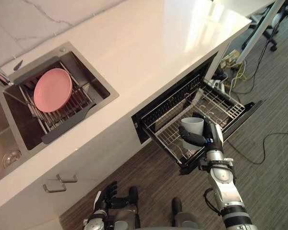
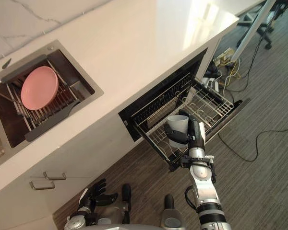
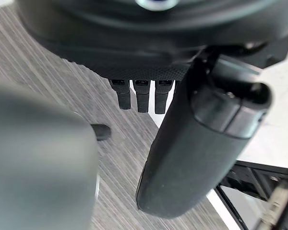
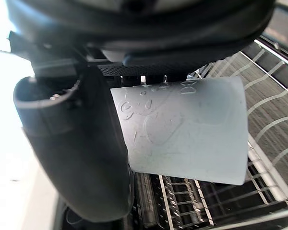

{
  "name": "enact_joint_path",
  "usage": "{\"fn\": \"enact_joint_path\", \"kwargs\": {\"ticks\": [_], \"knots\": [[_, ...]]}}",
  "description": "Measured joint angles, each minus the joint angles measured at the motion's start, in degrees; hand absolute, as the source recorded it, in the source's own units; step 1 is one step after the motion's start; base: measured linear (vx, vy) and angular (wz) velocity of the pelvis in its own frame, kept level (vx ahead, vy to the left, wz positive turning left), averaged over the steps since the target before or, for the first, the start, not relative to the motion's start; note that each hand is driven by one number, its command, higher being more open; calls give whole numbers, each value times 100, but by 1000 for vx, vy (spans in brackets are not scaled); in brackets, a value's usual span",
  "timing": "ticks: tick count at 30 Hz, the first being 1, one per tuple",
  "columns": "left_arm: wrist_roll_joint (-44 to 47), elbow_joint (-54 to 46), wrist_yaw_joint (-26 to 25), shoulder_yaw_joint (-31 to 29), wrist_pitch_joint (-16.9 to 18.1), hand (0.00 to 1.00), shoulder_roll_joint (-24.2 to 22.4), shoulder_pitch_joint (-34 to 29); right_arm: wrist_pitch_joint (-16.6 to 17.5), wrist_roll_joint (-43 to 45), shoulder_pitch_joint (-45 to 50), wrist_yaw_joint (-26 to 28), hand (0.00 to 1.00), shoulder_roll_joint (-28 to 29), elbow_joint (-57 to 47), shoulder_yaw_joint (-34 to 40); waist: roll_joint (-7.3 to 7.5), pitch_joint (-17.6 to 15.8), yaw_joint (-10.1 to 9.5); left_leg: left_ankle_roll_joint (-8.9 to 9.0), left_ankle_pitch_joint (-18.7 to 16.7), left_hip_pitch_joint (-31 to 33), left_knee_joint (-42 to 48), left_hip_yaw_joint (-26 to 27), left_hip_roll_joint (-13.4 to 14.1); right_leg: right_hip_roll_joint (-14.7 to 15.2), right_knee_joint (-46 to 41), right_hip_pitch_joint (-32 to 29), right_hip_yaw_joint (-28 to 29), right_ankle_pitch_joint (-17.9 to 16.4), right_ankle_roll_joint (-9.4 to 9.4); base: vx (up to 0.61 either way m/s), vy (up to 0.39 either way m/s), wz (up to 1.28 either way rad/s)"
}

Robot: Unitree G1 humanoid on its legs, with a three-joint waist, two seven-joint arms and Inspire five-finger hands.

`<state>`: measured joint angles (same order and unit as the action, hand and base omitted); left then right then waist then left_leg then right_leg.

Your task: Walk over to the sink, pick up the cup, carry it to the dishwasher, place the cup inside the dishwasher, then close the dishwasher door

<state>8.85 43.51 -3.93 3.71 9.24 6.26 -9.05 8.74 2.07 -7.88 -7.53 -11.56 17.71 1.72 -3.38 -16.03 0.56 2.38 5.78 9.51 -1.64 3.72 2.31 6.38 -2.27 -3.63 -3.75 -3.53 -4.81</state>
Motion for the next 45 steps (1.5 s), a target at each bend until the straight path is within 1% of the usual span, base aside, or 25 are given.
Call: {"fn": "enact_joint_path", "kwargs": {"ticks": [2,5,6,7,9,11,12,14,18,23,24,28,39,42,44,45], "knots": [[5,-4,-34,-5,19,90,-4,143,-30,-1,-271,-23,30,-106,181,-7,-85,-218,-57,16,-15,264,236,-8,22,20,-129,-210,6,2,-5,-84,0,3],[11,-11,-114,-46,115,90,-8,206,-71,-2,-471,-85,30,-254,366,-163,-160,-314,-128,24,-44,537,407,-27,51,15,-287,-472,4,1,-6,-98,6,1],[17,-28,-125,-123,122,90,-30,213,-92,-4,-571,-102,30,-290,466,-232,-181,-356,-132,-33,-91,571,423,-33,69,7,-329,-526,4,1,-5,-86,8,1],[22,-55,-163,-132,126,90,-32,222,-98,-4,-627,-113,30,-300,498,-238,-194,-398,-150,-36,-88,594,438,-46,71,4,-370,-559,2,-1,-2,-69,4,0],[45,-80,-245,-173,169,90,-35,261,-98,-11,-820,-148,30,-351,580,-249,-211,-496,-155,-42,-87,653,474,-71,73,-16,-450,-638,5,-4,4,-72,-5,1],[68,-81,-320,-225,185,90,-36,316,-99,-84,-964,-184,30,-450,663,-288,-215,-505,-163,-52,-75,742,475,-83,75,-21,-507,-750,3,-5,5,-67,3,2],[68,-86,-365,-243,194,90,-35,366,-99,-165,-1052,-219,30,-547,733,-332,-217,-529,-180,-95,-38,766,474,-90,74,-21,-545,-788,2,-5,6,-45,5,1],[67,-179,-381,-244,237,90,-34,403,-101,-178,-1210,-271,30,-646,856,-379,-213,-604,-209,-94,-21,768,475,-105,73,-22,-574,-800,2,-6,8,-19,0,1],[70,-312,-385,-242,287,90,-35,450,-122,-248,-1370,-311,30,-671,1016,-404,-213,-649,-225,-90,28,786,422,-128,74,-27,-588,-838,-16,-7,11,-8,-1,1],[75,-317,-442,-235,341,90,-35,547,-202,-759,-1577,-405,30,-694,1349,-451,-197,-679,-260,-78,104,786,335,-156,67,-28,-578,-857,-44,-6,14,3,-3,1],[75,-328,-454,-236,352,90,-33,562,-215,-830,-1627,-409,90,-695,1386,-452,-191,-705,-260,-77,107,785,335,-158,68,-28,-579,-855,-45,-5,14,-5,-11,3],[75,-334,-458,-218,364,90,-32,612,-247,-1128,-1826,-452,90,-736,1552,-485,-184,-750,-258,-79,185,775,237,-196,64,-27,-579,-859,-97,-2,19,-13,-8,6],[112,-333,-481,-207,363,90,-33,617,-256,-1058,-1960,-545,90,-642,1755,-550,-177,-755,-270,-76,347,614,-58,-210,75,-47,-582,-838,-100,4,29,-2,-2,1],[127,-330,-481,-207,363,90,-32,628,-253,-1003,-1871,-571,90,-486,1684,-443,-150,-772,-268,-67,353,584,-63,-213,62,-54,-570,-803,-107,4,28,0,0,0],[127,-318,-474,-206,355,90,-29,655,-253,-987,-1733,-598,90,-370,1565,-418,-85,-811,-264,-61,356,569,-63,-215,65,-57,-568,-782,-120,4,28,0,-5,2],[127,-317,-470,-201,350,90,-37,664,-253,-975,-1651,-598,90,-359,1490,-418,-79,-814,-265,-60,356,568,-62,-221,66,-55,-563,-772,-133,4,27,-1,-10,7]]}}
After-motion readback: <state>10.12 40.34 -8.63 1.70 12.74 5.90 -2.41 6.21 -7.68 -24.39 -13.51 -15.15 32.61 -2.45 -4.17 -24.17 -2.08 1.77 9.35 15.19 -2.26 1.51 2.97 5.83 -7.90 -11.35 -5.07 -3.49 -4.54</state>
